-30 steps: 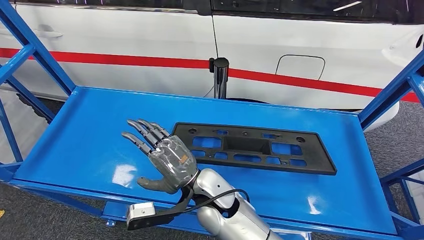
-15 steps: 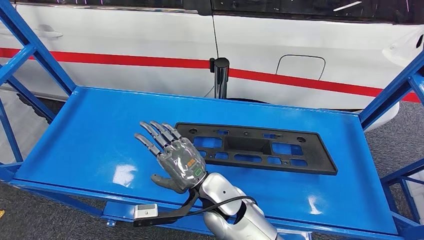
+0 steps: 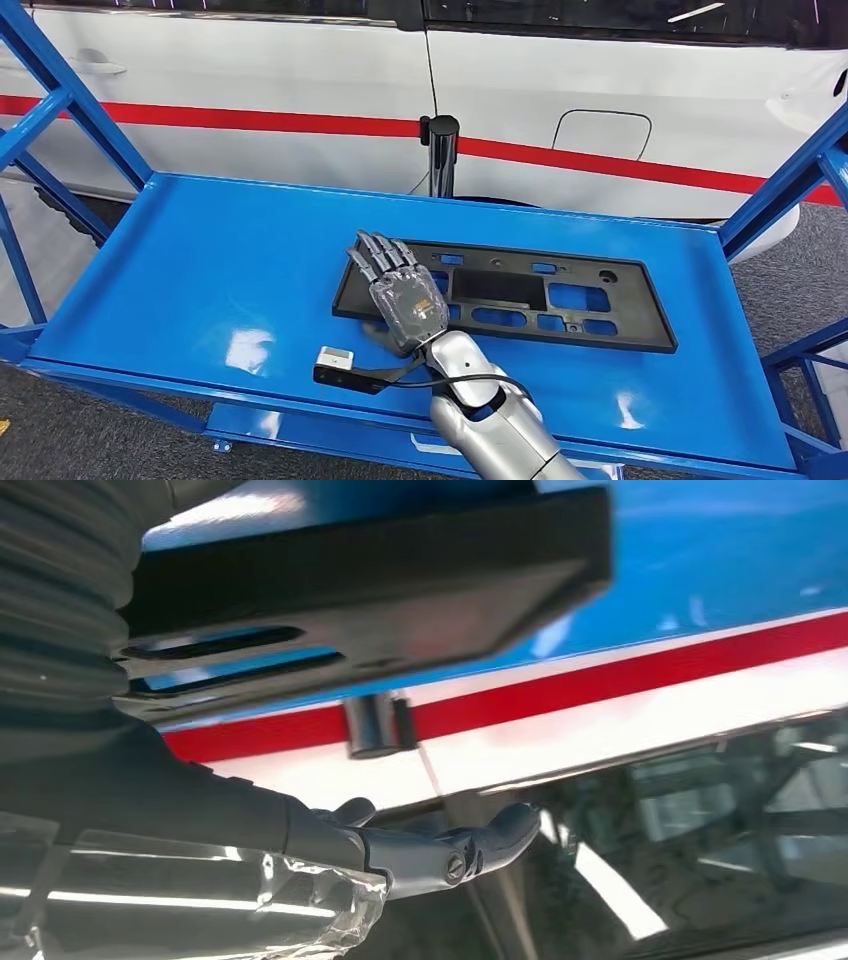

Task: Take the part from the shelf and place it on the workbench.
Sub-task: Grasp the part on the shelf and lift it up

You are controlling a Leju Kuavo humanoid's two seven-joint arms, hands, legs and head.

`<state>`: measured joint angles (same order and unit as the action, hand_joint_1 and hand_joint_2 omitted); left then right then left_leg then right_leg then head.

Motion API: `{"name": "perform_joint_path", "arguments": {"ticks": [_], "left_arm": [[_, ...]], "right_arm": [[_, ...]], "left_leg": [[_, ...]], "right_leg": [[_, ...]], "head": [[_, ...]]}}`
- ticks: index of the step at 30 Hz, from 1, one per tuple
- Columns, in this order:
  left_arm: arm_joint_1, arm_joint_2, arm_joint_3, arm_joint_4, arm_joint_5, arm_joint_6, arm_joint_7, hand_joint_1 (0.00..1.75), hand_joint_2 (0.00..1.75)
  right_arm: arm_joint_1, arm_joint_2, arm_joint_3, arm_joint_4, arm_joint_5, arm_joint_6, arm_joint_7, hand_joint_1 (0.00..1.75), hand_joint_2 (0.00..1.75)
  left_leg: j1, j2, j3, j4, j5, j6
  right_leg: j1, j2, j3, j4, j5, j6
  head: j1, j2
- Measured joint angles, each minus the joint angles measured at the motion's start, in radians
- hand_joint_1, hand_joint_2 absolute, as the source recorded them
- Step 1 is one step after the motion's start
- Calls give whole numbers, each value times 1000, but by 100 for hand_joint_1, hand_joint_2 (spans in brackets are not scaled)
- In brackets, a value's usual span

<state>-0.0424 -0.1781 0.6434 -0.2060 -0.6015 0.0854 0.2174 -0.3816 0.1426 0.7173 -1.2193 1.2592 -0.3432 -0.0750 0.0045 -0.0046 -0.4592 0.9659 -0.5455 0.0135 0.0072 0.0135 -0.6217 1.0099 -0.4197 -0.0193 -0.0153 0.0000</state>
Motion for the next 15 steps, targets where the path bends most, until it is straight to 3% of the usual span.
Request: {"name": "perform_joint_path", "arguments": {"ticks": [4, 15], "left_arm": [[1, 0, -4, 0, -34, -5, 0, 0, 0], [1, 1, -4, 0, -69, -24, 3, 0, 0]], "right_arm": [[-3, 9, -100, 92, 88, -23, 59, 0, 175], [59, -1, -212, 36, 189, -68, 126, 0, 175]], "left_leg": [[-1, 0, 0, 0, 0, 0], [-1, 0, 2, 0, 0, 0]], "right_leg": [[0, 0, 0, 0, 0, 0], [0, 0, 2, 0, 0, 0]], "head": [[0, 0], [0, 0]]}}
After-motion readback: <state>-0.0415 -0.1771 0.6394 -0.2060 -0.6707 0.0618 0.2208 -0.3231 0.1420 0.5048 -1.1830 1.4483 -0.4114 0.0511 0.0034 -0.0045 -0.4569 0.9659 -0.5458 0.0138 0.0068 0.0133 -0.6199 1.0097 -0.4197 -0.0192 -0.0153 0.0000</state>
